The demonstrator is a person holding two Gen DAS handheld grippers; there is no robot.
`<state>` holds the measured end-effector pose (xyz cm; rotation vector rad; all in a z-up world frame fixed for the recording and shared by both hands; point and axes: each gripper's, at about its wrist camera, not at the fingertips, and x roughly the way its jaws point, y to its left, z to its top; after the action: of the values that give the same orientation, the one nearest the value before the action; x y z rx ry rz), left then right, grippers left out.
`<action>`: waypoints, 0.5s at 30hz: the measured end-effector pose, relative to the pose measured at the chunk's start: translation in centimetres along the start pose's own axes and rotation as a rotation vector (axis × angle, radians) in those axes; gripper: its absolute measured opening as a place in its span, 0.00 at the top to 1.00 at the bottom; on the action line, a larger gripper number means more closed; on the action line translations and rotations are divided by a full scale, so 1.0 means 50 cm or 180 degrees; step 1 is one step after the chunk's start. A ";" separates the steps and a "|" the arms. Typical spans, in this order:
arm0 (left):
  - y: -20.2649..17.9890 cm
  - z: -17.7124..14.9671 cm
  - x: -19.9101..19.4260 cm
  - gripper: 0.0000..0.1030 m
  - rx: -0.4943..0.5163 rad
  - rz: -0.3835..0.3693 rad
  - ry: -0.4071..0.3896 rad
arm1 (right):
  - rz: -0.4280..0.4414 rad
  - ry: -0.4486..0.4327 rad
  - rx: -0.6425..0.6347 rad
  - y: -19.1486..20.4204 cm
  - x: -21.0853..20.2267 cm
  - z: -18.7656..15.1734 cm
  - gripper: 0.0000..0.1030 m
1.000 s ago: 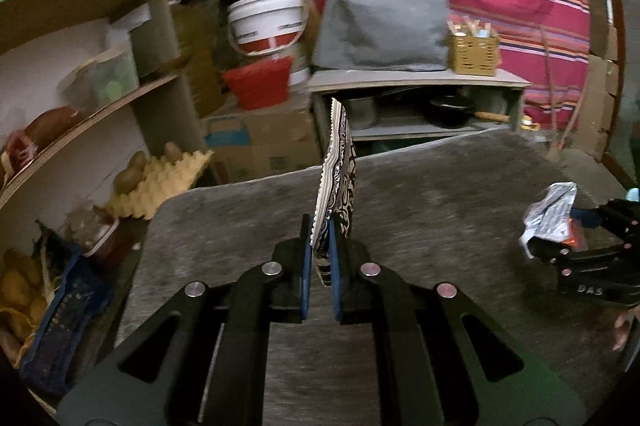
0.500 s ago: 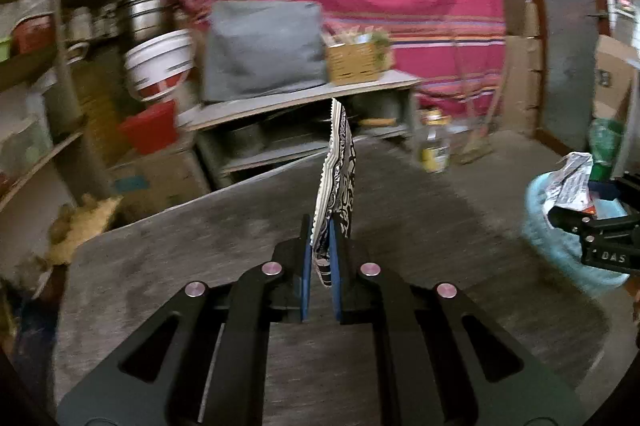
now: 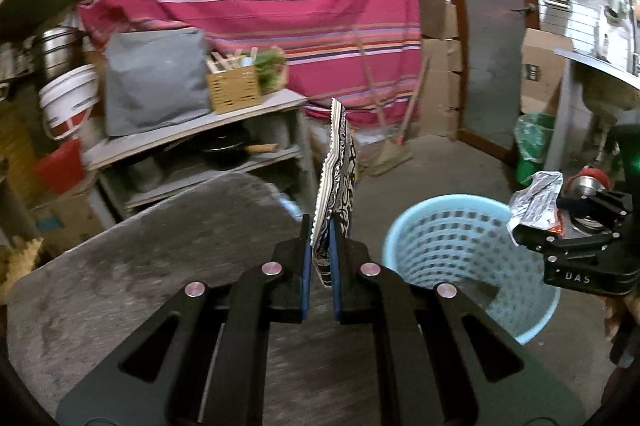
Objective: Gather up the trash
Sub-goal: 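Carry the card and wrappers over the basket and open both tools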
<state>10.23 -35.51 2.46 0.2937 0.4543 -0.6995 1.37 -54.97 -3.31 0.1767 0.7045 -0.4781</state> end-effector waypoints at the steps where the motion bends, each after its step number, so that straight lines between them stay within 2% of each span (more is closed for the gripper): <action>1: -0.015 0.002 0.006 0.94 0.0009 -0.0047 0.0002 | -0.0015 0.0002 0.0033 -0.015 0.001 -0.002 0.38; 6: -0.104 0.010 0.035 0.94 0.0125 -0.0253 0.0014 | -0.0066 0.0008 0.0118 -0.060 0.011 -0.008 0.38; 9: -0.155 0.009 0.059 0.94 0.0229 -0.0275 0.0056 | -0.0074 0.0014 0.0167 -0.083 0.011 -0.015 0.38; 15: -0.179 0.003 0.093 0.89 0.0139 -0.0392 0.0195 | -0.0078 0.0050 0.0183 -0.108 0.010 -0.031 0.38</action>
<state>7.39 -44.65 -0.66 0.3309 0.5191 -0.8229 -1.81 -59.40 -4.80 0.2265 0.7094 -0.5211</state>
